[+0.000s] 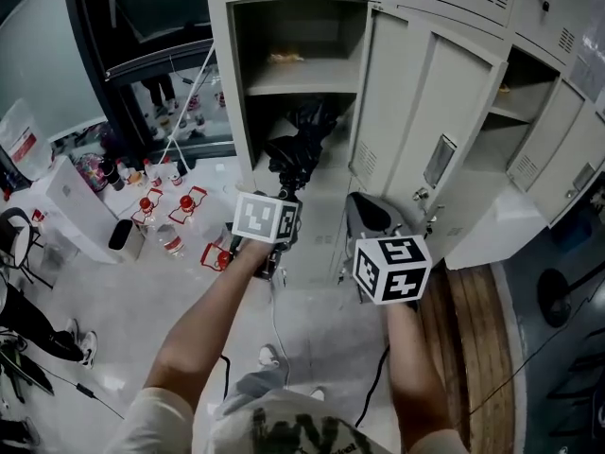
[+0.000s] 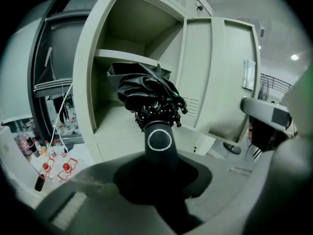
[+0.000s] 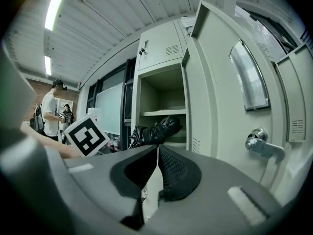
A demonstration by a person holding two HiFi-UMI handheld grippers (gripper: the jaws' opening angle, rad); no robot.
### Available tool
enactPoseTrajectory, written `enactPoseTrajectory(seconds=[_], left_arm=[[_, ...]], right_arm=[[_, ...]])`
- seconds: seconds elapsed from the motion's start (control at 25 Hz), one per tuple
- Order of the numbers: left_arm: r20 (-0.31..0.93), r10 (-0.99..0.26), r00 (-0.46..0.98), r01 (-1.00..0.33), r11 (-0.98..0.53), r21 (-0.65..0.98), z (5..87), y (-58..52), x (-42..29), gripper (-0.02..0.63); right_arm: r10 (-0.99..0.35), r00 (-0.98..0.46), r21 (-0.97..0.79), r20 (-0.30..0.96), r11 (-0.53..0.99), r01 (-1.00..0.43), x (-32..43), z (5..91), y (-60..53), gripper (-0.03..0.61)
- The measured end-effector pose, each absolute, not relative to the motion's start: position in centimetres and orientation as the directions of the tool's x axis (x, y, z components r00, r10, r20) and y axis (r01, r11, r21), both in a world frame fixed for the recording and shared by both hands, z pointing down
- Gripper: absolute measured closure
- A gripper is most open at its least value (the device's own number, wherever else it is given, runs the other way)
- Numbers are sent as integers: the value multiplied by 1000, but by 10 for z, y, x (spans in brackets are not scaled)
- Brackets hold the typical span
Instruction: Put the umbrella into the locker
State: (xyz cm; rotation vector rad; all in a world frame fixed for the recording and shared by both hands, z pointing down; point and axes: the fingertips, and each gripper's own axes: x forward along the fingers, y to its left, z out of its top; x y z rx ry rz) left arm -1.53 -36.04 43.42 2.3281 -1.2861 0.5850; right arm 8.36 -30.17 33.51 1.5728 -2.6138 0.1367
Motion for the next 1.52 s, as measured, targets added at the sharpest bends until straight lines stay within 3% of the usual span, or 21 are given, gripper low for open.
enactPoseTrajectory(seconds=[0.64,1.52], left_arm=[[646,-689,327,-897,-442,-18,450,-441,-33,543],[778,-606,162,-815,-527,-241,469,-502,-31,535]], right_arm=[[-895,-427,-68,128,422,-904,91,346,-345,580],[-910,-405,-87,88,398,-913,99,339,-356,580]])
